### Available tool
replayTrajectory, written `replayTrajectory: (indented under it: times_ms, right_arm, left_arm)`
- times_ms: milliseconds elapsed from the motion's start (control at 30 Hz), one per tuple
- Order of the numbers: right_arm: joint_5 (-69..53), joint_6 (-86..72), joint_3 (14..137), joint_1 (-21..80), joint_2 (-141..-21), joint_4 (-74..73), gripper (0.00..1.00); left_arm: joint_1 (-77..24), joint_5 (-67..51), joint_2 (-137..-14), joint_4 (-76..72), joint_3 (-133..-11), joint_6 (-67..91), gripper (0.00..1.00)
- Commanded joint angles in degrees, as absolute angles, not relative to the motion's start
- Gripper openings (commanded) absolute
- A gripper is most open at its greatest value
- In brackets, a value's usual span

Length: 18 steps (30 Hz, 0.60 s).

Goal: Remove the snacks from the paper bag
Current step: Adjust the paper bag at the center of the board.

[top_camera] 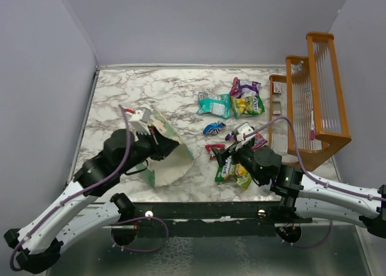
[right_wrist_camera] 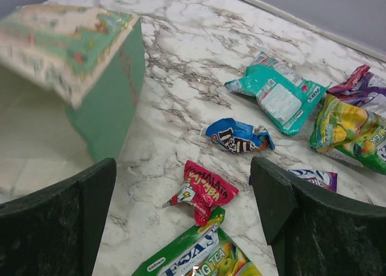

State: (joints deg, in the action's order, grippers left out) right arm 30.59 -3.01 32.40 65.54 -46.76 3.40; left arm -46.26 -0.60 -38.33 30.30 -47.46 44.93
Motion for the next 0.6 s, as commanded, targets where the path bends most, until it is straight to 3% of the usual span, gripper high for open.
replayTrajectory:
  times_ms: [0,133,233,400,567]
  right_arm:
    - [26.41,-3.43,33.51,65.39,-46.68,3.54,0.94]
    - [17.07,0.86,32.59,65.35,-47.12,4.02,0.94]
    - [4.04,6.52,31.18,65.52,-48.32,5.02,0.94]
    - [-7.86,13.61,28.92,66.73,-49.01,12.35,0.94]
    - [-9.78,17.04,30.75,69.81,-54.79,16.52,0.94]
  left_arm:
    - [-46.23,5.87,-34.64,30.07,-47.06,45.20,0.00]
    - [-46.23,-3.69,-34.51,20.36,-32.23,52.05,0.00]
    - [-46.23,-3.45,-33.41,20.87,-33.86,51.17,0.00]
    - [-46.23,-0.76,-30.84,21.51,-37.68,47.89,0.00]
    - [-46.23,0.79,-30.69,23.52,-38.99,47.84,0.00]
